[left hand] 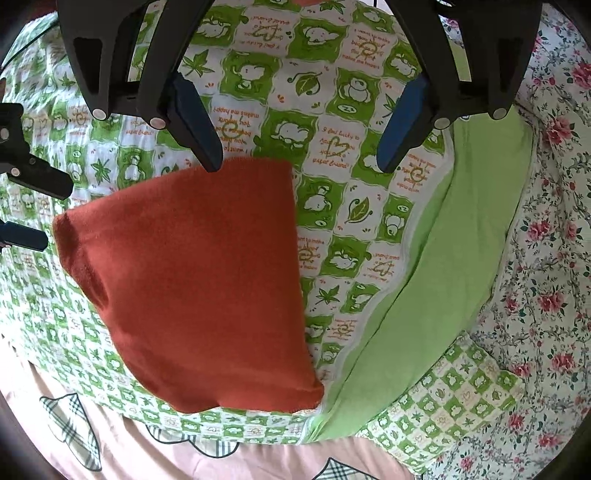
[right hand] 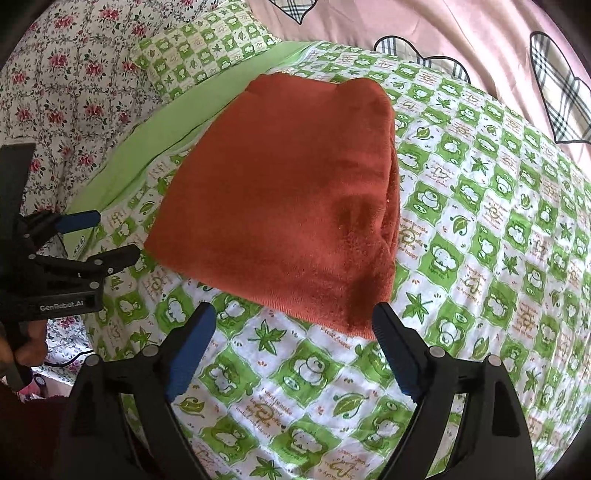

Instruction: Fold small clothes

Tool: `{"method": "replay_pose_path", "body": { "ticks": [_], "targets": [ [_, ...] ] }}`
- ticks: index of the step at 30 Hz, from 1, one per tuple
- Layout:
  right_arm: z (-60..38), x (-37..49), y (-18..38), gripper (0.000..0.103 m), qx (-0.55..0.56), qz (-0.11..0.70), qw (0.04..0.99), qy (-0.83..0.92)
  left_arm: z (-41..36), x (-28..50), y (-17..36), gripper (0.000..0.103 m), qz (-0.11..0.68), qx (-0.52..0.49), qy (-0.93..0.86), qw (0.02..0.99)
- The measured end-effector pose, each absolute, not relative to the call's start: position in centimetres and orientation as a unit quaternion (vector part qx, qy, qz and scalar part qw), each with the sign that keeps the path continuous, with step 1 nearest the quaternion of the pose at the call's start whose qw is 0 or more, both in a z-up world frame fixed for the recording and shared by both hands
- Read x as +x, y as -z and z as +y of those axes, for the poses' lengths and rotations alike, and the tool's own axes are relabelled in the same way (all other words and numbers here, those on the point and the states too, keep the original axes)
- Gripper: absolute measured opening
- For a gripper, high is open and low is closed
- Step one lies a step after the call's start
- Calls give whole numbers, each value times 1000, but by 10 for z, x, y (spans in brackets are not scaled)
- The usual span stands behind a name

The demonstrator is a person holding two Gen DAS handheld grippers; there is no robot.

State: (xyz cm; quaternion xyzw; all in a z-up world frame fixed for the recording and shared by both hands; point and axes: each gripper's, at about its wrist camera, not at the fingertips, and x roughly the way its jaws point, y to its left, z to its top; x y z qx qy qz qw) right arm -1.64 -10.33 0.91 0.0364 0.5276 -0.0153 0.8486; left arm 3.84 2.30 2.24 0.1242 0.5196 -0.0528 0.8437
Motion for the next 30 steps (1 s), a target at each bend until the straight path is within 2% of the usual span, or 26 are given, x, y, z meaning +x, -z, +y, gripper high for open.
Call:
{"method": "replay_pose_path", "body": {
  "ticks": [30],
  "targets": [
    [-110, 27, -5, 87, 27, 523, 852, 17, 19, 65, -18, 88, 516, 110, 47, 848]
  ]
}}
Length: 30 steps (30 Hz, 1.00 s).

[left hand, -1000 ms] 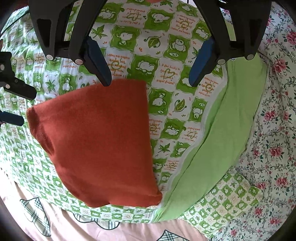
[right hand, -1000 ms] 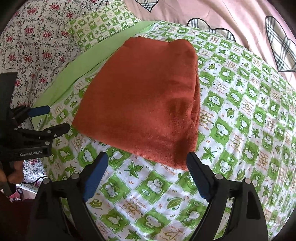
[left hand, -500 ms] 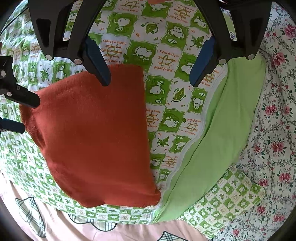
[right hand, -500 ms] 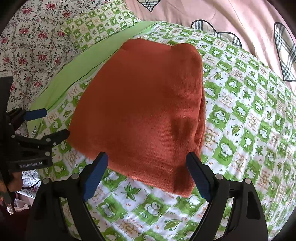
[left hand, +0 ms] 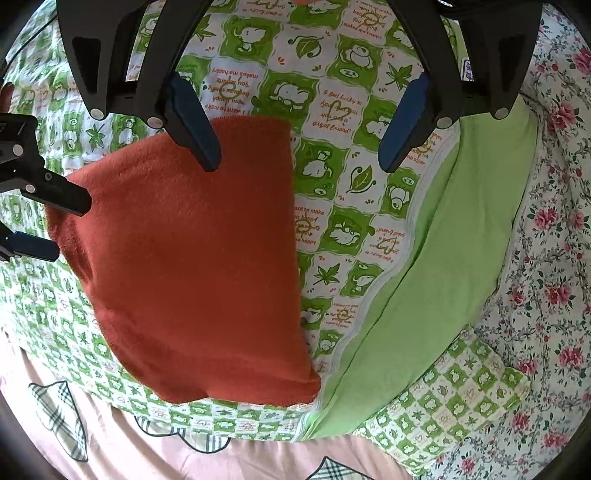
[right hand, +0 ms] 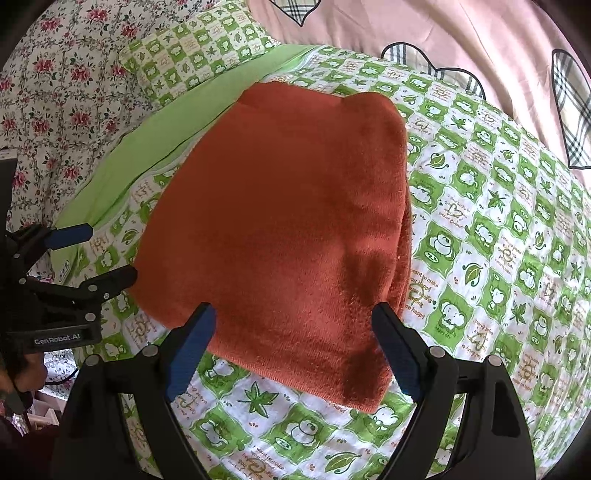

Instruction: Fold small clothes

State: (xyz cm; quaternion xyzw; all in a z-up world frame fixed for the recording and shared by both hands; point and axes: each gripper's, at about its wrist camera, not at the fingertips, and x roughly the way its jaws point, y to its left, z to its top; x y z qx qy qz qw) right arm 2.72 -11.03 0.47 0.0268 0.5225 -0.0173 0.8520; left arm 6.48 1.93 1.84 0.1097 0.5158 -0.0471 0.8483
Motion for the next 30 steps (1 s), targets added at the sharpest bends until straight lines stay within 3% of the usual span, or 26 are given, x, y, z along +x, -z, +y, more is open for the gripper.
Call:
{"method": "replay_pose_path", "body": {
  "ticks": [30],
  "targets": [
    [-130, 38, 0, 87, 28, 520, 853, 17, 16, 77, -23, 89, 508, 86, 66, 855]
  ]
}}
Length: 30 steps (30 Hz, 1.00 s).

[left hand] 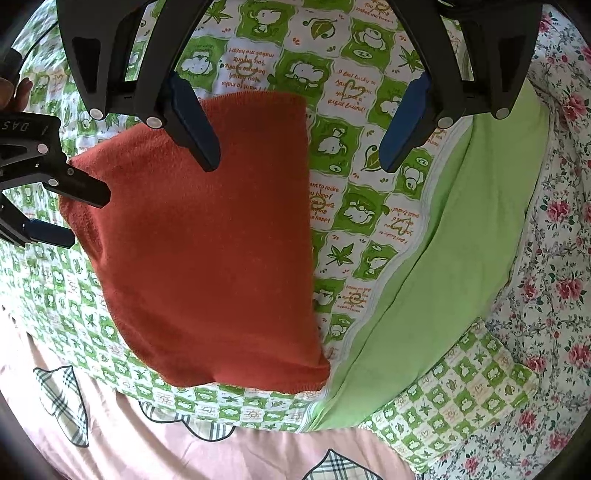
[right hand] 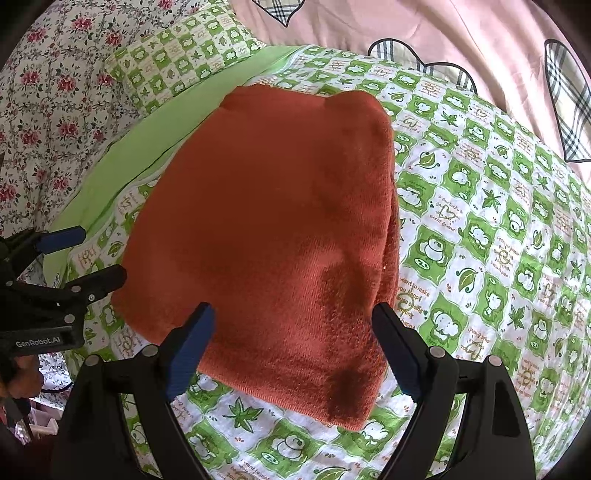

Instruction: Fold small clothes

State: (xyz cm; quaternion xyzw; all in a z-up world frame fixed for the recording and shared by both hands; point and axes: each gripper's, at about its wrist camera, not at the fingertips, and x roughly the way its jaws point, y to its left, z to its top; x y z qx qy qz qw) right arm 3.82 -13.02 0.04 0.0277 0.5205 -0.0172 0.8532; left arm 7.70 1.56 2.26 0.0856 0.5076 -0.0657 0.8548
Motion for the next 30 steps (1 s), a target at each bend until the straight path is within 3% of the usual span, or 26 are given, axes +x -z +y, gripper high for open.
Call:
{"method": "replay_pose_path", "body": {
  "ticks": [30],
  "targets": [
    [-138, 45, -4, 87, 34, 513, 858, 22, 14, 90, -21, 90, 512, 75, 69, 853]
  ]
}}
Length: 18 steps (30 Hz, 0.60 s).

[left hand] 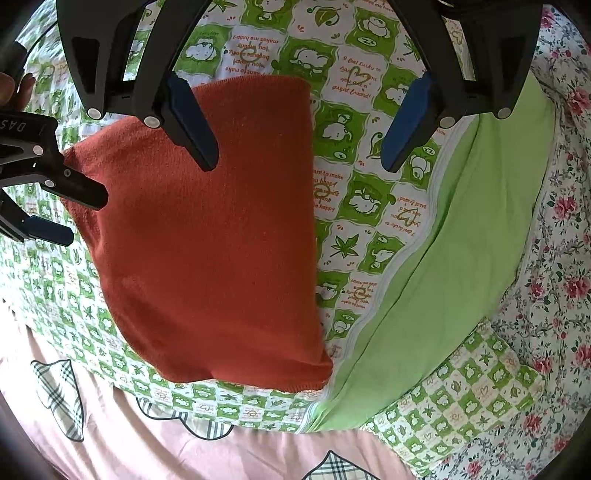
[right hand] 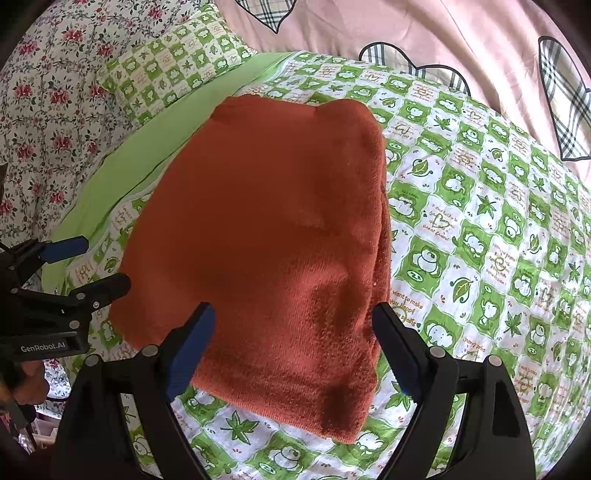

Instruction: Fold small clothes

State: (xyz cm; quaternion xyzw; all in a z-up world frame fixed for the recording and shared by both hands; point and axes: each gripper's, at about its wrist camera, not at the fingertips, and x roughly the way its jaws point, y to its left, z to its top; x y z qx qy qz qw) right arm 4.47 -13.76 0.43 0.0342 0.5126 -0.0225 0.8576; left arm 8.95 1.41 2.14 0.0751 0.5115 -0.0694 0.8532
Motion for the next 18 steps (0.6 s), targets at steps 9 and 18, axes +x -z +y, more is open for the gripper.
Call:
{"method": "replay_pose_path", "body": {
  "ticks": [9, 18],
  "targets": [
    [-139, 45, -5, 87, 35, 512, 858, 24, 14, 89, -21, 90, 511, 74, 71, 853],
    [-140, 45, -5, 87, 34, 512, 858, 24, 13, 90, -22, 90, 510, 73, 71, 854]
  ]
}}
